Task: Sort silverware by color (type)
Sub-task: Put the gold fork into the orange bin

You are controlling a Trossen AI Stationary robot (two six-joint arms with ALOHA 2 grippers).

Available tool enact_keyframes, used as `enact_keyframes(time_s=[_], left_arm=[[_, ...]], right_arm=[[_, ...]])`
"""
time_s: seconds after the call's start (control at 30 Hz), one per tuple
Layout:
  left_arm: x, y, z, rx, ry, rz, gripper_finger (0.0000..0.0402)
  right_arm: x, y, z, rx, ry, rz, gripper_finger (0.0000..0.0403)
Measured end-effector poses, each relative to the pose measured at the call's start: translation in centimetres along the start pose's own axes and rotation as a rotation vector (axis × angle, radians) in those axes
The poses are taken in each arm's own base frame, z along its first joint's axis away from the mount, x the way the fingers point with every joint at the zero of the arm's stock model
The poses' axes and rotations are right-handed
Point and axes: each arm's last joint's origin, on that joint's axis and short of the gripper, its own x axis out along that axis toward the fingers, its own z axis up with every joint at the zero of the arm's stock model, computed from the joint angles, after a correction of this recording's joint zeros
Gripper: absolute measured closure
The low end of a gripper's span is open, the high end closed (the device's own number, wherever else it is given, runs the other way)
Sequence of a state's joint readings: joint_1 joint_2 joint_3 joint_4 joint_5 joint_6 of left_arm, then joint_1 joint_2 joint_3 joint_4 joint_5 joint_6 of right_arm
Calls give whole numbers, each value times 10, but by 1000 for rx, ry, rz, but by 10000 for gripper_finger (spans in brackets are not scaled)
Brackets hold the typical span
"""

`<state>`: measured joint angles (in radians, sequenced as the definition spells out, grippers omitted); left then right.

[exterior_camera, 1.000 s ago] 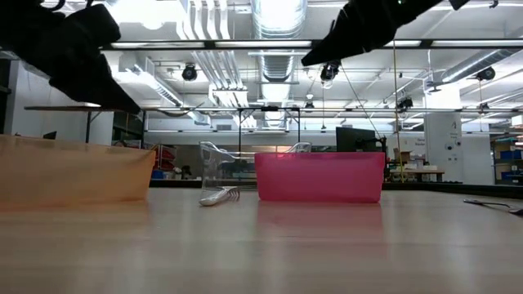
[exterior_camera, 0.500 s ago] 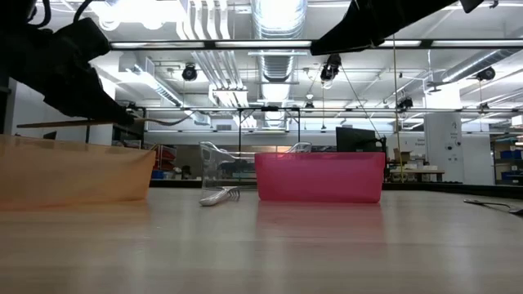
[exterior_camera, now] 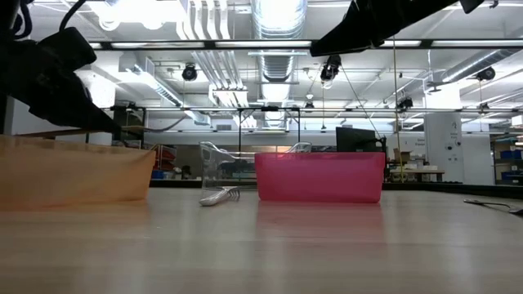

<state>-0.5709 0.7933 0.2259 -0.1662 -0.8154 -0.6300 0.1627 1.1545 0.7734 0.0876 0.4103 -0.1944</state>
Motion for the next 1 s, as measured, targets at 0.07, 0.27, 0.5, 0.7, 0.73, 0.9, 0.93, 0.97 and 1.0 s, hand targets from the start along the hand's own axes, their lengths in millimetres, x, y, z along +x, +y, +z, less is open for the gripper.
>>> enact_keyframes(time_s=[0.07, 0.27, 0.5, 0.7, 0.73, 0.9, 0.93, 0.97, 1.0], left_arm=[[0, 1, -1, 2, 2, 1, 392], [0, 3, -6, -2, 60, -2, 392], [-2, 3, -7, -17, 68, -13, 392], [-2, 3, -6, -25, 64, -13, 392], [-2, 4, -7, -21, 68, -10, 392], [-3, 4, -6, -19, 60, -9, 392], [-3, 4, -6, -17, 58, -11, 392], [-3, 4, -6, -15, 55, -11, 392], [-4, 4, -6, -12, 54, -11, 392]], right_arm=[[0, 0, 0, 0, 0, 0, 252], [0, 0, 0, 0, 0, 0, 252], [0, 0, 0, 0, 0, 0, 252], [0, 0, 0, 0, 0, 0, 252], [0, 0, 0, 0, 0, -1, 252], [0, 0, 0, 0, 0, -1, 252], [0, 0, 0, 0, 0, -1, 252], [0, 0, 0, 0, 0, -1, 252], [0, 0, 0, 0, 0, -1, 252]])
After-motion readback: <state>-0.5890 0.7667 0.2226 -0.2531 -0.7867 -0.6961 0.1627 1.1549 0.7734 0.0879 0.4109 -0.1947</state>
